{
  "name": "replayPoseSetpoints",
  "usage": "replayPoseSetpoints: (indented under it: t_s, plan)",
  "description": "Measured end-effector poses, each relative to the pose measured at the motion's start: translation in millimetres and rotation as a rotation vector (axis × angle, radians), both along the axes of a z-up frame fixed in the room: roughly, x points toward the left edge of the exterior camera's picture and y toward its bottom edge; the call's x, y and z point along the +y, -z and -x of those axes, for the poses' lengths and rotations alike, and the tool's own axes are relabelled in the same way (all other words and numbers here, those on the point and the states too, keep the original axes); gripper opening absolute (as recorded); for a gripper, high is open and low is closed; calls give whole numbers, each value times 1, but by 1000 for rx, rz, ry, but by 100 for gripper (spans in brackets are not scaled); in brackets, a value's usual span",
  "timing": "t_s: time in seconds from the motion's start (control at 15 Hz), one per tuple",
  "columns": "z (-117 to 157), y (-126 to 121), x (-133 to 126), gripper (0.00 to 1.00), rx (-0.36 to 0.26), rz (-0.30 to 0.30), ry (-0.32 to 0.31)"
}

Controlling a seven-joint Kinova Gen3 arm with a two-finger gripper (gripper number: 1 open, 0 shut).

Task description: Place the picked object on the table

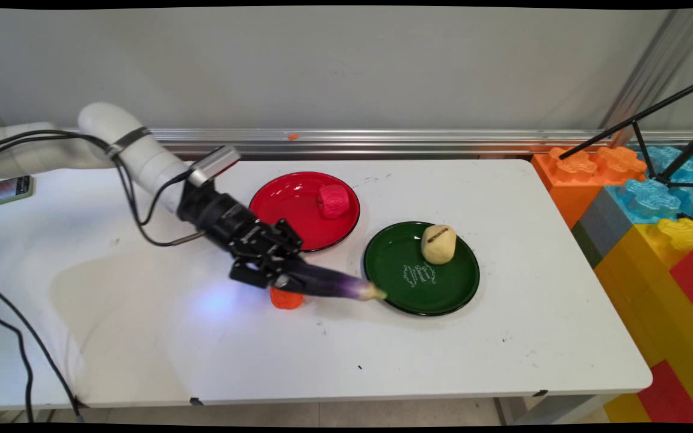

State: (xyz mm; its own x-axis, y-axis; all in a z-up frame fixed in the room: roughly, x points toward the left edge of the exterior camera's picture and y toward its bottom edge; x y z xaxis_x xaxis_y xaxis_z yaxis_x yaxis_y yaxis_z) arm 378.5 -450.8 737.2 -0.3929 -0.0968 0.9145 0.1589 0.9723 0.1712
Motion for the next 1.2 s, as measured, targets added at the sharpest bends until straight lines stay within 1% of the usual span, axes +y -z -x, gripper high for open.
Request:
replayPoseSetpoints:
  t_s: [0.4, 0.67, 0.93, 1.2]
  plan:
    - [-38, 13, 24, 0, -44, -29, 22]
    - [-53, 27, 35, 0, -70, -42, 31]
    - [-59, 41, 39, 0, -86, -49, 32]
    - [-59, 55, 39, 0, -96, -51, 29]
